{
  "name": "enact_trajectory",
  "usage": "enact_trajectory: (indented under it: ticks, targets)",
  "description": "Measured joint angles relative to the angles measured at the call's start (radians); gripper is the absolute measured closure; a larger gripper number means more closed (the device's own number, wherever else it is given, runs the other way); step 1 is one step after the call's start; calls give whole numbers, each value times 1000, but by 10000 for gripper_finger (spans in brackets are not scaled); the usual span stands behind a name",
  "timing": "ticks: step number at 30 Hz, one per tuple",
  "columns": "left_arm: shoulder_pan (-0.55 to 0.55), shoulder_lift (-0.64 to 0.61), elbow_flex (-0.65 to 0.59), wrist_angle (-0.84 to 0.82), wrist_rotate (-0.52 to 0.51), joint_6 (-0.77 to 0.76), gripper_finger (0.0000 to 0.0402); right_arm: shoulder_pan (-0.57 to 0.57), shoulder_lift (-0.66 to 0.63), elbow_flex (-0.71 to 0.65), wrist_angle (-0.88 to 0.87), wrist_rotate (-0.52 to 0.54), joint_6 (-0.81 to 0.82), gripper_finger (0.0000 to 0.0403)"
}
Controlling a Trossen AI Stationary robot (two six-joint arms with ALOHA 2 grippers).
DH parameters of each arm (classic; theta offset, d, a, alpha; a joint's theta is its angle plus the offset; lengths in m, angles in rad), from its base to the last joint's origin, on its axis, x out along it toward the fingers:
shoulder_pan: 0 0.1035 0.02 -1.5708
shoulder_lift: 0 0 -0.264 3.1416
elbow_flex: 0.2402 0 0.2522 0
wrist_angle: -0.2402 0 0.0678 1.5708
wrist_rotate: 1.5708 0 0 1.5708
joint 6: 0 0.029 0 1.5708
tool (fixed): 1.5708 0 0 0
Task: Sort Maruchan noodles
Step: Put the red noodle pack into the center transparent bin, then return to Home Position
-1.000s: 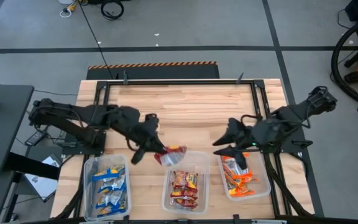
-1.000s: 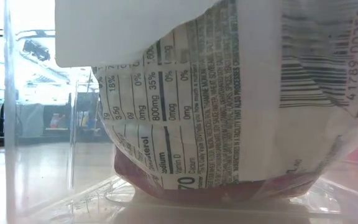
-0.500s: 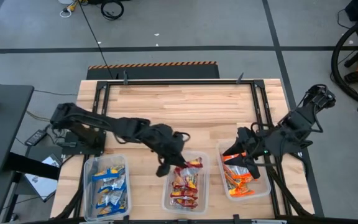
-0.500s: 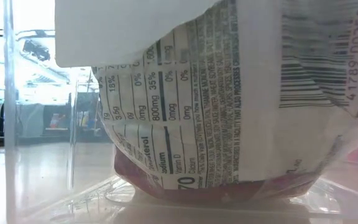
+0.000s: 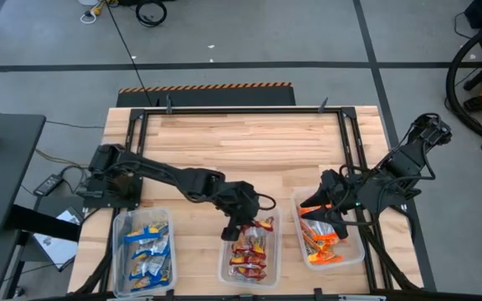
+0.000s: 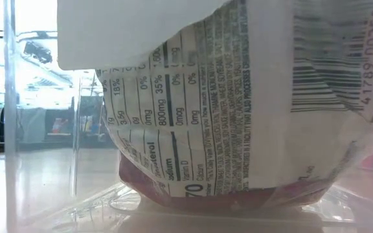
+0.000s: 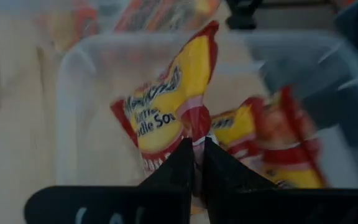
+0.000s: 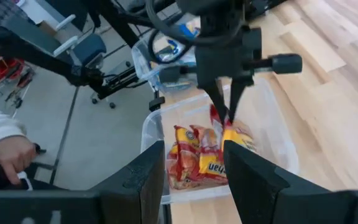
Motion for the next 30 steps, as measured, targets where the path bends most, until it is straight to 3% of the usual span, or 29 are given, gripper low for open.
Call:
enact_trajectory:
  ticks: [8,13,23,30]
  targets:
    - [1,69,0,-55,4,76,377,-1,0,0,0,39,-28,234]
    - [14,87,0,-85,-117,71,371,-1,0,0,-1,74,-37,234]
    - [40,40,26,-170,-110,28,257,-48,0,-1,-41,122,-123,234]
    - [83,-37,162,-343,-81,26,236,-193,-1,-1,-61,117,-320,234]
